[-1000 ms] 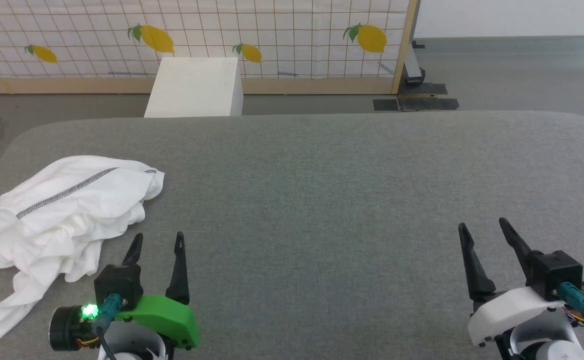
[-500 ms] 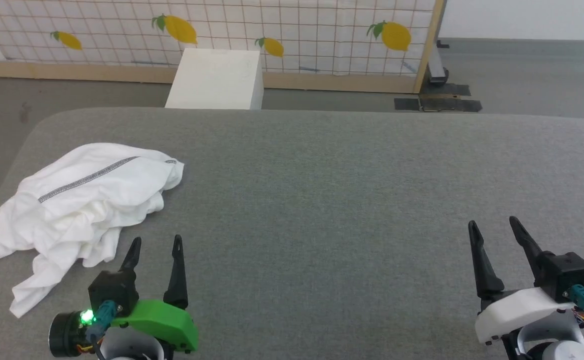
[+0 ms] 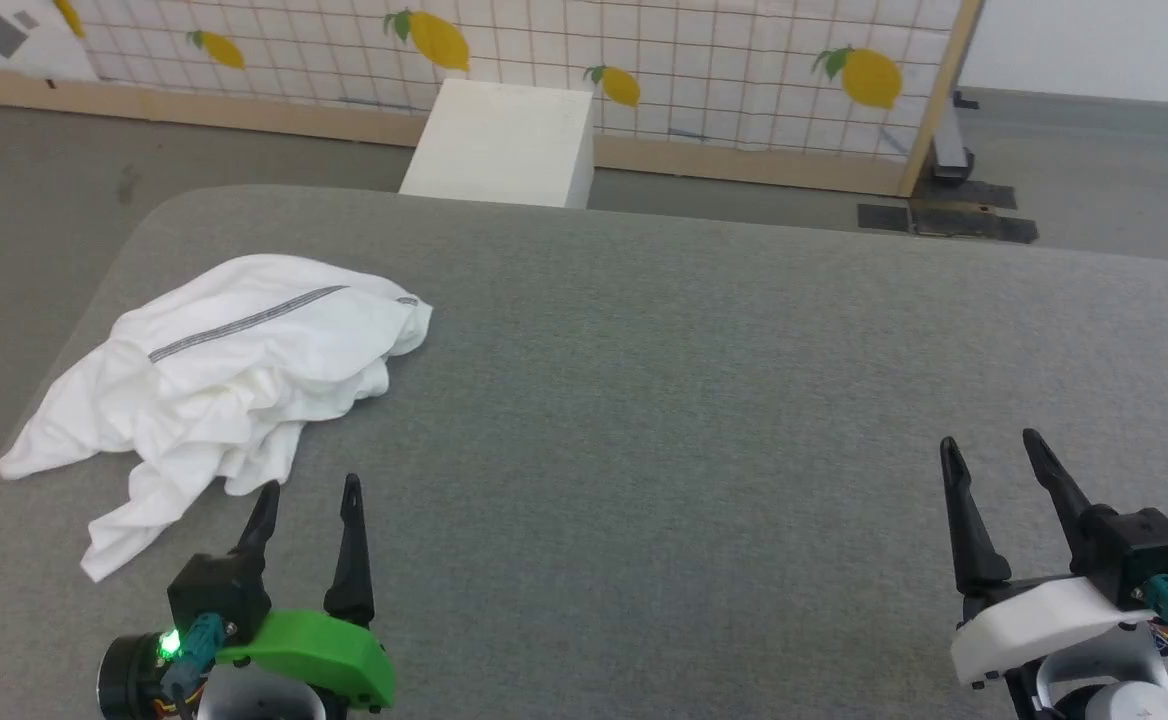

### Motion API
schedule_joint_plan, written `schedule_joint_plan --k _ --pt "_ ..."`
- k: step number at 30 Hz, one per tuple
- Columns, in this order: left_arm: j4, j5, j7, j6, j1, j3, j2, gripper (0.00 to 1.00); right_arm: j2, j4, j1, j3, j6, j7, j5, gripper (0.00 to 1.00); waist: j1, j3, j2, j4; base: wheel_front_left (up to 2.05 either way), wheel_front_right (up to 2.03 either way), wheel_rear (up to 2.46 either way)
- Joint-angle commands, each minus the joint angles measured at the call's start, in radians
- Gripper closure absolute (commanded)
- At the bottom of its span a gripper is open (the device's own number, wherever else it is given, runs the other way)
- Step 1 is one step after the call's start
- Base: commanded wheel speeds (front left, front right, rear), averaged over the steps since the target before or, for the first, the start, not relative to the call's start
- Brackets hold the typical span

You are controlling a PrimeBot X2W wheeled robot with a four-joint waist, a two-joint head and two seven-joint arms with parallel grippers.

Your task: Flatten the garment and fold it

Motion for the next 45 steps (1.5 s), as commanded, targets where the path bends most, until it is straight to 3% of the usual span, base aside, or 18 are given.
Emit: schedule_joint_plan --k 1,45 --pt "0.001 -0.016 -0.01 -0.002 0.013 0.003 -0.002 0.0 0.001 0.002 -0.002 -0.003 -0.001 -0.01 0.007 0.0 0.0 0.003 -0.0001 0.023 0.0 0.0 0.0" --pt "0.026 -0.129 -0.101 0.006 0.064 0.004 -0.004 0.0 0.001 0.045 0.004 0.075 -0.001 -0.102 0.016 0.0 0.0 0.002 -0.0001 0.316 0.0 0.0 0.0"
